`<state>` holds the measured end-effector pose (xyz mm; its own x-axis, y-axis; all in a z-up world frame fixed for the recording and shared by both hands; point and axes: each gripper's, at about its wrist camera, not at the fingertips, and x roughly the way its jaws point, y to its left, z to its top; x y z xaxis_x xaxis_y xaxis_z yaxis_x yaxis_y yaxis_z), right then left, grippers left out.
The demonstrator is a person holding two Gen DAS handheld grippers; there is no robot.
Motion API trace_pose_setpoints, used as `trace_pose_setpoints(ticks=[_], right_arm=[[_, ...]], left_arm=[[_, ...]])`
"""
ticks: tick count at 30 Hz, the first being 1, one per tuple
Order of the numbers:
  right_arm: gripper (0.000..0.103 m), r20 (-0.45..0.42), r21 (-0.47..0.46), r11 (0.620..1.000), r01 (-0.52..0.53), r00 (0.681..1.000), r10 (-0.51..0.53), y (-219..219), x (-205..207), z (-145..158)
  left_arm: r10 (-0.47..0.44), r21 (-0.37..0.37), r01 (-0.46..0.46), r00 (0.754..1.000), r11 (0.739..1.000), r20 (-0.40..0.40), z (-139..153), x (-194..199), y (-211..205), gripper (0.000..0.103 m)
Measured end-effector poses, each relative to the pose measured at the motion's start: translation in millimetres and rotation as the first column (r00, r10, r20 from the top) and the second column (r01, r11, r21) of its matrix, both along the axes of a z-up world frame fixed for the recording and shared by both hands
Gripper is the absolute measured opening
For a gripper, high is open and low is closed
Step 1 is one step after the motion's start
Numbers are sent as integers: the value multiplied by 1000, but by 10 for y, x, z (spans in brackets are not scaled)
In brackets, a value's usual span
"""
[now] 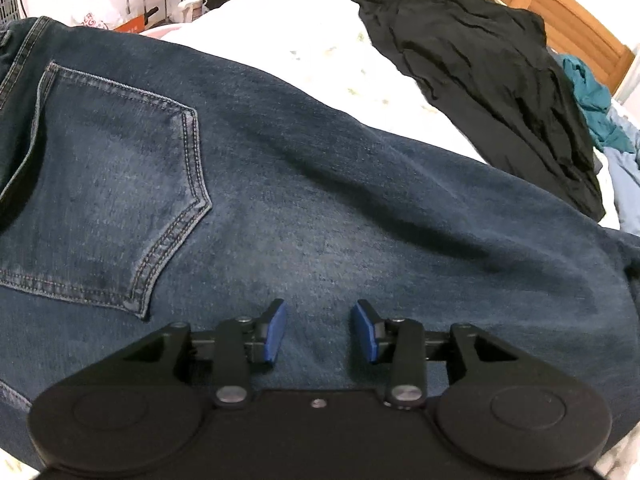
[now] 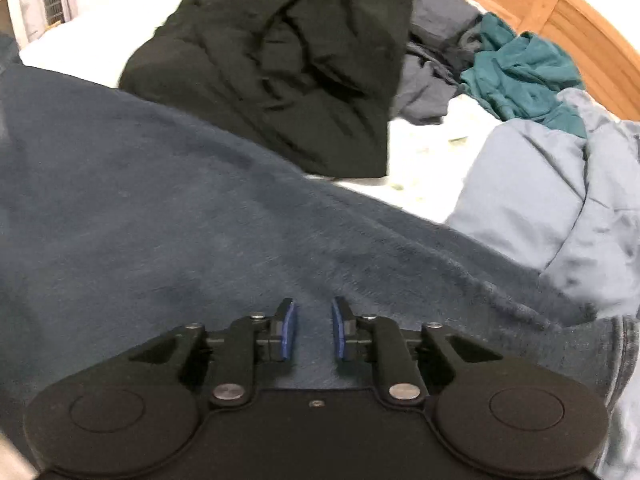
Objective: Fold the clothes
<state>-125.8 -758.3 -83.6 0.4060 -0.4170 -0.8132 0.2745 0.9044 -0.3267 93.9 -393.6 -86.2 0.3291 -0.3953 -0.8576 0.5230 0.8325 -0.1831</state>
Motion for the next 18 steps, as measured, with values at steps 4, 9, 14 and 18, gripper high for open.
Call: trace_pose_setpoints(ticks=[4, 9, 14, 18], right_arm=[[0, 2, 34, 994, 101, 995, -101, -435, 47, -71], [27, 59, -68, 979, 193, 980, -189, -362, -218, 356], [48, 30, -52, 957, 287, 958, -286, -401, -805, 398], [57, 32, -46, 913, 405, 914, -404, -603, -1105, 231]], left_arm=[[18, 16, -18, 1000, 1000, -18, 11, 36, -50, 39], [91, -2, -92, 995, 996, -28, 161, 66, -34, 41], [174, -80, -170, 984, 982, 43, 277, 232, 93, 49], [198, -58, -192, 972, 980, 130, 258, 417, 136, 44]])
